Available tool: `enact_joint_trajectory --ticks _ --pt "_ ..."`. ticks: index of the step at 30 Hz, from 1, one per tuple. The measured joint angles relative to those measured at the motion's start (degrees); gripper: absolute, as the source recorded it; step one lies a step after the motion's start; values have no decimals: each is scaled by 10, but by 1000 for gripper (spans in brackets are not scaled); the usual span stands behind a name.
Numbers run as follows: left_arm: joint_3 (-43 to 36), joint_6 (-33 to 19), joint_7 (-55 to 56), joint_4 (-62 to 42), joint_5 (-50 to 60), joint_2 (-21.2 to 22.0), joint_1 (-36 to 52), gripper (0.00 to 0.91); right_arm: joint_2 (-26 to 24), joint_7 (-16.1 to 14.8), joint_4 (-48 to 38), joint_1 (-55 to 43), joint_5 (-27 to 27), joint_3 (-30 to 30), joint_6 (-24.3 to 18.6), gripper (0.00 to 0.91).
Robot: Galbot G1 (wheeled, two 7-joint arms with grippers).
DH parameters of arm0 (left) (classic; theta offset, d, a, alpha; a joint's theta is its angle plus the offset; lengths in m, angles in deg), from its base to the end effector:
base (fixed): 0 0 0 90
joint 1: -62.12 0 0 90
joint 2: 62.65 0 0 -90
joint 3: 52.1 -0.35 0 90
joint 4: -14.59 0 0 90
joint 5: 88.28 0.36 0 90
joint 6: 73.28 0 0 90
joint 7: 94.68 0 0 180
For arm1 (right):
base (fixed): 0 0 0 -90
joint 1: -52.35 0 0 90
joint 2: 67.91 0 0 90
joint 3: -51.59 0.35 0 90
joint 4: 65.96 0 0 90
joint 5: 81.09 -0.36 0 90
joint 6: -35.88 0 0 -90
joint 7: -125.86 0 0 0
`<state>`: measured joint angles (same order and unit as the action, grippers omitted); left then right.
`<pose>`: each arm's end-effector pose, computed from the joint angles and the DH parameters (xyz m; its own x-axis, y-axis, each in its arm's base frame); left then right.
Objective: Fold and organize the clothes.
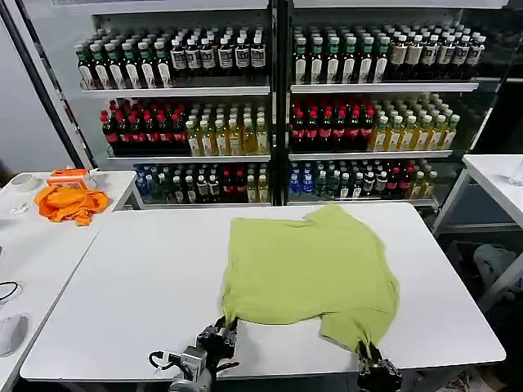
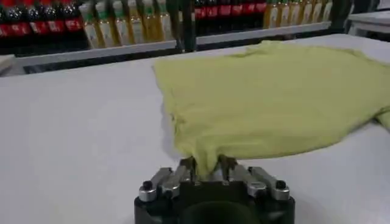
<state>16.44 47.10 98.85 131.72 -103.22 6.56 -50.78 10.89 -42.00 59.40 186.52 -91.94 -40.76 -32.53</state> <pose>0.1909 -0.0436 -0.3144 -0.8112 0.2191 0.5421 0.2792 0.9598 0.0299 0.1119 -0.0157 -0.3058 -0.8523 0.0572 0.5199 0.0460 0.9984 -0.0343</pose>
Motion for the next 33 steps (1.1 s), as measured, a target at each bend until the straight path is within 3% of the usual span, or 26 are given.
enact_joint_trajectory --ticks 19,33 --pt "41 -38 -28 88 -38 -38 -35 20 -30 -4 75 -4 -25 44 -6 0" --pt "43 -54 -45 72 -65 -75 20 20 -92 3 34 -110 -68 49 10 0"
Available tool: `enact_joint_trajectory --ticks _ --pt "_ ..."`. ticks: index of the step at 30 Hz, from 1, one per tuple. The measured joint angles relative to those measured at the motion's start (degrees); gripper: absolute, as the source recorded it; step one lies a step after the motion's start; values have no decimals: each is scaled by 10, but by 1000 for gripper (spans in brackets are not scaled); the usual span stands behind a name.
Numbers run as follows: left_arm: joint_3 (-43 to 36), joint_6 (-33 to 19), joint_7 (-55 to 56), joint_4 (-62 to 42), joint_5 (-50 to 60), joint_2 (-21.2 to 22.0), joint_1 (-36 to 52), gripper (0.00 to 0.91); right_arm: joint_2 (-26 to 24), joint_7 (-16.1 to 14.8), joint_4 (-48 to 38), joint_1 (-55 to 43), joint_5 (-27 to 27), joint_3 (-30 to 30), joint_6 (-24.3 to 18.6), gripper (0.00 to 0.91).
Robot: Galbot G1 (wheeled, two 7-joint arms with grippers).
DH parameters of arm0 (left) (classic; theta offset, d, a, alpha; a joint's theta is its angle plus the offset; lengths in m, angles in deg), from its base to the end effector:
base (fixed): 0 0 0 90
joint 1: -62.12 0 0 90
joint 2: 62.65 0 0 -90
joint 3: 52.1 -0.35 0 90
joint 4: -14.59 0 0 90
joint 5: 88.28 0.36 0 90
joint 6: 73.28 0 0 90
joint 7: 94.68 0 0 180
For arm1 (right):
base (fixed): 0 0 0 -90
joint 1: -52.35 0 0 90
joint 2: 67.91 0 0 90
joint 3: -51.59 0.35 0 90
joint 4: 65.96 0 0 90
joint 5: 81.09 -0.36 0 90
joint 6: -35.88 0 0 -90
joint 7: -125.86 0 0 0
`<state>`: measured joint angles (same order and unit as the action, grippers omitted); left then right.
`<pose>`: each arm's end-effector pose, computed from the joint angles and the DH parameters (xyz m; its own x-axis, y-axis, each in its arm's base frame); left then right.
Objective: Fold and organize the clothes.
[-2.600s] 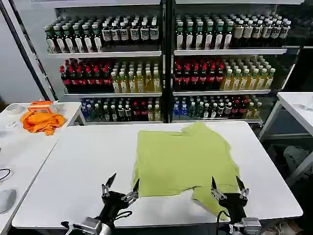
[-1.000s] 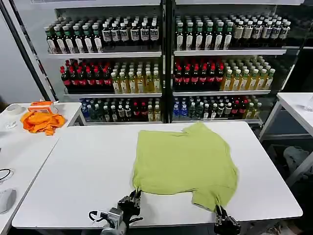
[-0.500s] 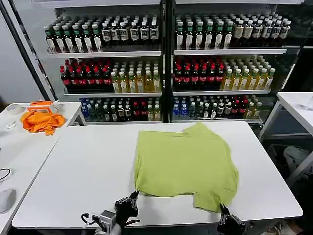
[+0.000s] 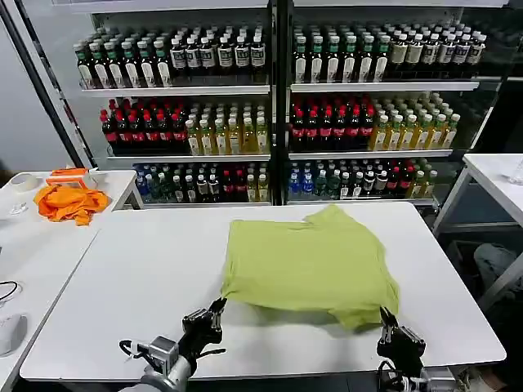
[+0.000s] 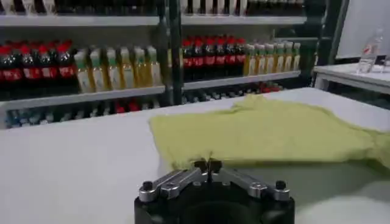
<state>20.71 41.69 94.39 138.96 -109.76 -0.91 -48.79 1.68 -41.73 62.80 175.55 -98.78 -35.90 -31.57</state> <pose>0.2042 -0.0079 -0.2609 -0.8751 0.3280 0.3559 0.3527 0.9357 0.0050 0.1731 -0.0550 -0.2477 -0.9519 0.0427 0.3036 0.0191 0.9966 -0.0802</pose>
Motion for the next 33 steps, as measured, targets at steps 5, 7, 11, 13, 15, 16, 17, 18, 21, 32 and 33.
enact_joint_trajectory --ticks 5,7,11,13,15,16,17,18,21,32,33 --pt "-12 -1 -3 -29 -5 0 40 20 -17 1 -32 -48 -7 -6 4 0" --pt "-18 -1 -5 -43 -6 1 57 20 -23 1 -45 -67 -8 -10 4 0" --pt "-31 -1 -6 -69 -4 4 88 20 -30 0 -71 -100 -5 -19 3 0" --pt "-38 -2 -7 -83 -2 6 105 20 -34 -1 -84 -114 -3 -24 2 0" --pt "-44 -3 -7 -95 0 9 118 20 -36 -2 -98 -128 1 -27 0 0" --pt "-48 -4 -7 -102 1 11 126 20 -37 -3 -105 -135 3 -30 -2 0" --pt "-51 -4 -6 -108 2 12 132 20 -38 -3 -112 -141 4 -32 -3 0" --pt "-54 -5 -6 -114 4 13 138 20 -38 -4 -119 -147 6 -34 -4 0" --pt "-63 -6 -4 -133 9 19 156 20 -39 -7 -141 -165 15 -43 -10 0" --pt "-79 -18 11 -191 35 40 196 20 -34 -19 -210 -215 53 -78 -30 0" --pt "-80 -19 12 -195 38 42 198 20 -33 -19 -215 -217 56 -81 -32 0"
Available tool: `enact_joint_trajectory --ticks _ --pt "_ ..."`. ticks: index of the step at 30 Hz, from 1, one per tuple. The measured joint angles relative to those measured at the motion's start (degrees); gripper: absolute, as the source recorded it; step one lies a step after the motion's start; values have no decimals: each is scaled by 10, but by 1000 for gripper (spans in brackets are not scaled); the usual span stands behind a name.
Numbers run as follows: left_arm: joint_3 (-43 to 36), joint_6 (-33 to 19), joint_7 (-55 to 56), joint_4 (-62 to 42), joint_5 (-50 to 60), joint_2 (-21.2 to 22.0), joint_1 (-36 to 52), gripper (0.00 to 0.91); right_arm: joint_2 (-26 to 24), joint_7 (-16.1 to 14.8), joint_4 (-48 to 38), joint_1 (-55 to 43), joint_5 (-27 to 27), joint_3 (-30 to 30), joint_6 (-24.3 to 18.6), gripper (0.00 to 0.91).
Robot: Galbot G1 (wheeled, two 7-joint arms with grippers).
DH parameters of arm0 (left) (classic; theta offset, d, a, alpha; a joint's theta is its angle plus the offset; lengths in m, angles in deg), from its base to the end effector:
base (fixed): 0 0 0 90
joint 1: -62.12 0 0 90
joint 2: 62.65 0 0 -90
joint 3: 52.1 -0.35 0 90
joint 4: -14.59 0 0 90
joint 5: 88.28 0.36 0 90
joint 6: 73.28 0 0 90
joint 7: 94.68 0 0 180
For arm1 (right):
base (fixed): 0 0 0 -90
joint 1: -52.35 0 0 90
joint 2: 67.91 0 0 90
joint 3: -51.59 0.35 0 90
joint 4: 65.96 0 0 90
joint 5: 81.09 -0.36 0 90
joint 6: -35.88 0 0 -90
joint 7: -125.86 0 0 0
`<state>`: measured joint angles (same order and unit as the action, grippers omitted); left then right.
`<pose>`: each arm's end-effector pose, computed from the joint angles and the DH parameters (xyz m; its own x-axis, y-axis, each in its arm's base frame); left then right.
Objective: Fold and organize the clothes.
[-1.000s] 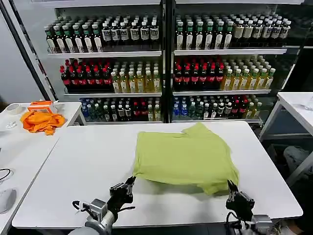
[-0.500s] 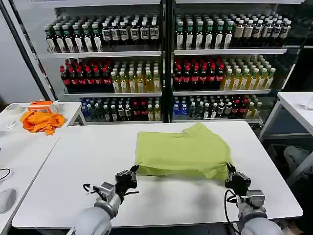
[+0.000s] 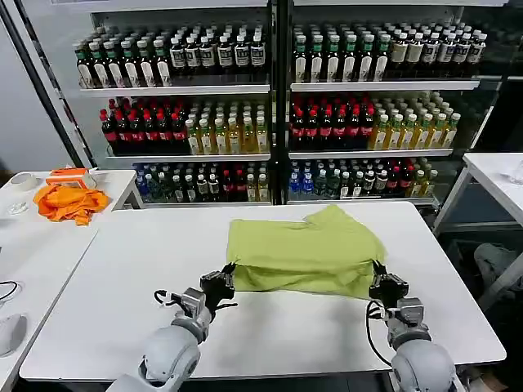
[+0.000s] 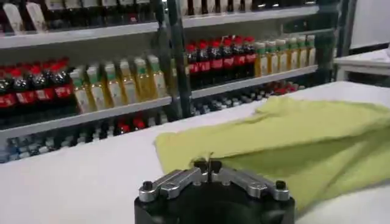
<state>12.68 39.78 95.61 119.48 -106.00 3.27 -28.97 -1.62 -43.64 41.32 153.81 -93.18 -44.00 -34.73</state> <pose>0.3091 -0.0303 -0.3015 -0.9059 0.2675 0.3282 0.3212 0.9393 0.1210 0.2884 -0.0671 -0.2993 -0.9669 0.0381 0.2522 -0.0190 0.9753 -0.2201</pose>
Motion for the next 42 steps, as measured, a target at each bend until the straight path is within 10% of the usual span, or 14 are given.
enact_joint_trajectory --ticks 7,8,9,10,12,32,34,35,36,42 --pt "-9 -11 12 -25 21 13 16 30 6 -1 -30 -18 21 -19 -6 0" --pt "-10 -12 13 -29 24 15 18 81 8 -1 -32 -19 25 -22 -5 252" --pt "-11 -12 15 -32 26 17 20 161 9 -2 -34 -20 27 -23 -5 897" --pt "-12 -12 16 -36 28 18 22 534 9 -2 -35 -20 29 -24 -5 907" --pt "-12 -13 18 -42 31 21 25 907 12 -3 -36 -20 30 -24 -6 907" --pt "-5 -2 31 -30 32 32 -23 907 19 -6 24 80 -1 64 13 907" --pt "-7 0 32 -32 28 34 -24 363 20 -5 23 85 -9 69 20 645" --pt "-8 2 33 -34 26 35 -24 202 21 -4 21 86 -13 71 23 222" --pt "-9 3 33 -35 24 36 -24 50 22 -3 19 87 -19 73 27 0" --pt "-13 6 32 -38 14 36 -30 20 26 -2 8 89 -44 77 39 0"
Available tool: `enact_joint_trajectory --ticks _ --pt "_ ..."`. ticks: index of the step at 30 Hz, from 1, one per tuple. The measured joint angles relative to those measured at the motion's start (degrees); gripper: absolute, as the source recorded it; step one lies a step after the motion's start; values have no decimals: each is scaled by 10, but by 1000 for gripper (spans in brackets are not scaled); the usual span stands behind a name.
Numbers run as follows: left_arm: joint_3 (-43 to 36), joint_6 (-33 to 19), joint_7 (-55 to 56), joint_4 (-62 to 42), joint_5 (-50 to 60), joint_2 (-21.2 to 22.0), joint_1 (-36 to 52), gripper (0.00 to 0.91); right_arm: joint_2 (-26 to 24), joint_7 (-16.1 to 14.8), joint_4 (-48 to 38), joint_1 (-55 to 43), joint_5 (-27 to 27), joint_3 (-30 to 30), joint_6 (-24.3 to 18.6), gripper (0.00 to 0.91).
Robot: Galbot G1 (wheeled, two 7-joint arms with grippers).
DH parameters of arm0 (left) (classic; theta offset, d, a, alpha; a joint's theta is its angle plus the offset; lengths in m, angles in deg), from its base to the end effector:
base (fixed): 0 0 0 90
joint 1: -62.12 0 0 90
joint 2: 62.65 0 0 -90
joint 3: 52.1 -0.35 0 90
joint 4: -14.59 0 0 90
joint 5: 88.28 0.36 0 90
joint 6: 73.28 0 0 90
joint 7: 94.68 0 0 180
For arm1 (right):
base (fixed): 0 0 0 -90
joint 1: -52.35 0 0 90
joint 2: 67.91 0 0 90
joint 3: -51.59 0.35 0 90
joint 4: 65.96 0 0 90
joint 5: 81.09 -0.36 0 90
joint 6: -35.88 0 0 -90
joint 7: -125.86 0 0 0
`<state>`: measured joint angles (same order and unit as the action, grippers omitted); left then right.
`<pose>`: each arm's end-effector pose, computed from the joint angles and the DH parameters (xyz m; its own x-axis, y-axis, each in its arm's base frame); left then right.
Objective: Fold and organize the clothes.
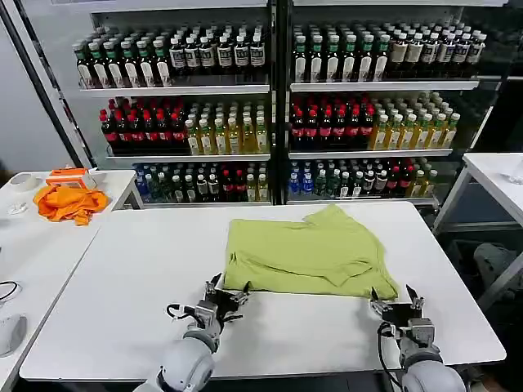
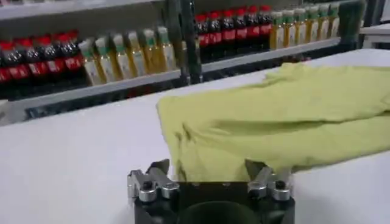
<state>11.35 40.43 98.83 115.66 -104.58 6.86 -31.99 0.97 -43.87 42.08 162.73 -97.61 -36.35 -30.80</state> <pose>0.2924 -0.0496 -0.3402 -0.8804 0.2137 0.4234 0.2805 0.9545 0.1015 0.2447 -0.0974 -0.3235 -0.8978 0.1338 0.4196 0.0783 0.9861 -0.1468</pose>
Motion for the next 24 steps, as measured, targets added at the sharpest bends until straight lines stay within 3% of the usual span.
enact_joint_trajectory --ticks 24 --pt "24 7 -5 41 -21 -16 -42 20 7 4 46 59 -22 19 11 0"
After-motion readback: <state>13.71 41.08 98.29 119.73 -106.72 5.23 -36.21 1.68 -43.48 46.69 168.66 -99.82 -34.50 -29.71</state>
